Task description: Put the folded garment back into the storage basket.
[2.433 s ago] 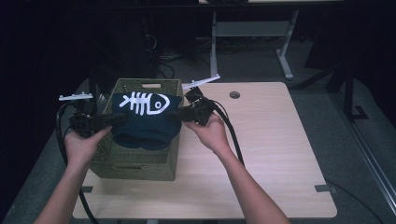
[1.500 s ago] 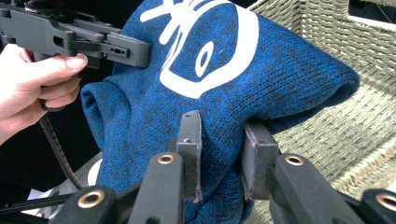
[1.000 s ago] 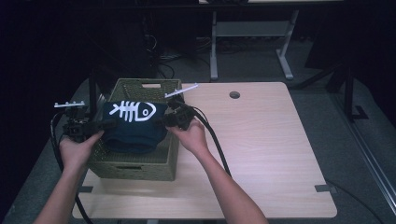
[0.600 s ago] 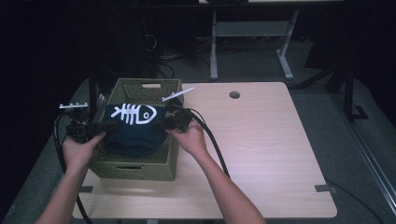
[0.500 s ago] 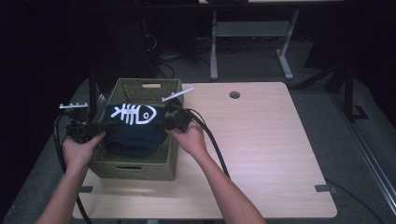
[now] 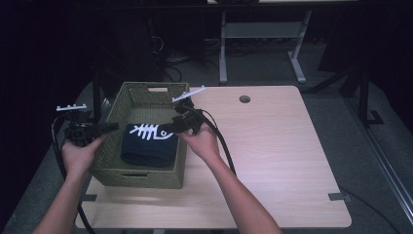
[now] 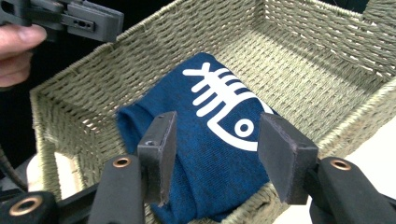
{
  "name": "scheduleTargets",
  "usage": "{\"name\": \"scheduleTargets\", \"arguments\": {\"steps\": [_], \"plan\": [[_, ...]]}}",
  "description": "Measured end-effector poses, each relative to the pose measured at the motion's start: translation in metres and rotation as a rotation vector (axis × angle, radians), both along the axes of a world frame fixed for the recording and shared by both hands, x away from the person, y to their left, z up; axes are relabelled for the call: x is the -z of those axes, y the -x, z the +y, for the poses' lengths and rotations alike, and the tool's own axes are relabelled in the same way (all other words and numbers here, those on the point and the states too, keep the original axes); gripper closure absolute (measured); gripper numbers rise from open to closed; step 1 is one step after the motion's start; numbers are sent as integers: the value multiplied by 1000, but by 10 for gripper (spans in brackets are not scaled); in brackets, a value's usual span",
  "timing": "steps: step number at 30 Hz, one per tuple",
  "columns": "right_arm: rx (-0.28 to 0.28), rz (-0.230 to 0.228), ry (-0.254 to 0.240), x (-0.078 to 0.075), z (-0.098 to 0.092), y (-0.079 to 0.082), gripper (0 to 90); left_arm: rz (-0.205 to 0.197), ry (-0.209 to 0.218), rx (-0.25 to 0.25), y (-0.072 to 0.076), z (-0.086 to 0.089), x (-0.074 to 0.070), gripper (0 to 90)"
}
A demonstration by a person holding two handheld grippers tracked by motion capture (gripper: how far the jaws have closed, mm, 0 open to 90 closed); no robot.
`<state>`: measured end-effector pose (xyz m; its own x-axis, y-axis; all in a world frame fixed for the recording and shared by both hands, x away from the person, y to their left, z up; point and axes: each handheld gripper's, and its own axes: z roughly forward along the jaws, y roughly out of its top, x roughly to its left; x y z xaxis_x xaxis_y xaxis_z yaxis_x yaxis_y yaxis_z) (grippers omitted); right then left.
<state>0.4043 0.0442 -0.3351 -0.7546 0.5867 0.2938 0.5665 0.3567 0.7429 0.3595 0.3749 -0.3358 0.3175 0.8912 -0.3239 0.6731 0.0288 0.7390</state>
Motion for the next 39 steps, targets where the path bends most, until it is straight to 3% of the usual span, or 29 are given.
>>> {"name": "scheduleTargets", "arguments": {"steps": [8, 20, 30, 39], "plan": [[-23, -20, -79, -15, -24, 5, 426, -41, 6, 45, 5, -13, -6, 525], [-22, -37, -117, -25, -63, 8, 336, -89, 19, 89, 12, -32, -14, 447], [3, -63, -130, -30, -93, 15, 306, -134, 7, 148, 17, -58, -26, 402], [24, -77, -114, -34, -116, 22, 288, -137, -3, 190, 17, -81, -27, 359]]}}
